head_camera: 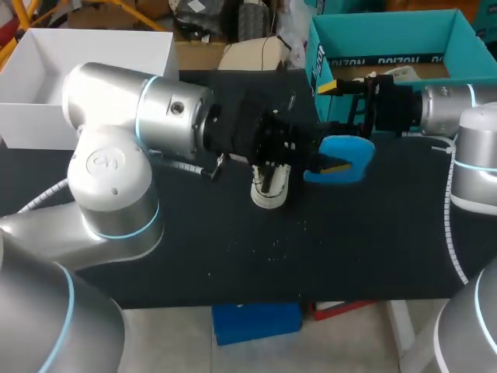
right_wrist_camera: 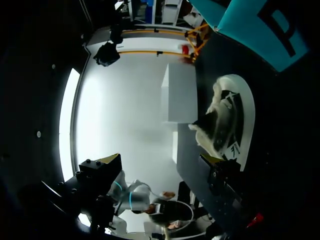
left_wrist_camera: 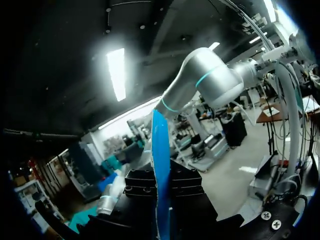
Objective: Take the shoe out of the shoebox, open the shoe tongue, remove and reinsert the insole, then place the shoe into the shoebox
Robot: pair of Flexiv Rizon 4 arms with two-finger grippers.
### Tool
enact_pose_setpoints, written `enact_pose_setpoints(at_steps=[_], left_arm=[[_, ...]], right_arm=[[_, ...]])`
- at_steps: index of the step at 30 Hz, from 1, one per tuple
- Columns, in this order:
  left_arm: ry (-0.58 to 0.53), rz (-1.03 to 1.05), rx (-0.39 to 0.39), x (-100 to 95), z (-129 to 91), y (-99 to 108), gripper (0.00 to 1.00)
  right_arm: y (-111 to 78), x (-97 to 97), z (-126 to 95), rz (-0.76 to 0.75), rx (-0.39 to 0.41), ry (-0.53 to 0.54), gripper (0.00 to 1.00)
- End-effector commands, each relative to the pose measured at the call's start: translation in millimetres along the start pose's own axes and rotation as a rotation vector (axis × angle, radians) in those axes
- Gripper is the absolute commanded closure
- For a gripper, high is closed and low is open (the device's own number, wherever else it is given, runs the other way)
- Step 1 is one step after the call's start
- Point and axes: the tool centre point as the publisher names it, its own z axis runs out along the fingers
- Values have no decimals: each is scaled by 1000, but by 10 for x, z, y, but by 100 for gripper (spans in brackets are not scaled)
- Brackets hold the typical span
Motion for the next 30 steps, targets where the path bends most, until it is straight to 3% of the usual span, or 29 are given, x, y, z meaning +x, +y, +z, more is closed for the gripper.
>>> enact_pose_setpoints(at_steps=[1,2,21,22,23,25,26,27,28,29,30], left_arm=[[51,151,45,190,-208,267,100],[71,122,41,186,-228,349,100],[71,122,41,186,-228,349,100],[62,217,26,261,-189,292,100],[36,299,-57,329,-181,290,100],[-4,480,-68,438,-238,317,100],[-35,545,-142,482,-286,374,100],[-47,600,-84,503,-347,453,100],[-65,636,-80,531,-397,512,100],[-60,661,-129,544,-429,578,100],[-61,702,-108,570,-466,645,100]], right_arm=[[-2,-5,15,0,-3,0,0],[-2,-5,15,0,-3,0,0],[-2,-5,15,0,-3,0,0],[-2,-5,15,0,-3,0,0],[-2,-5,15,0,-3,0,0],[-2,-5,15,0,-3,0,0],[-2,-5,15,0,-3,0,0],[-2,-5,15,0,-3,0,0],[-2,-5,15,0,-3,0,0],[-2,-5,15,0,-3,0,0],[-2,-5,15,0,-3,0,0]])
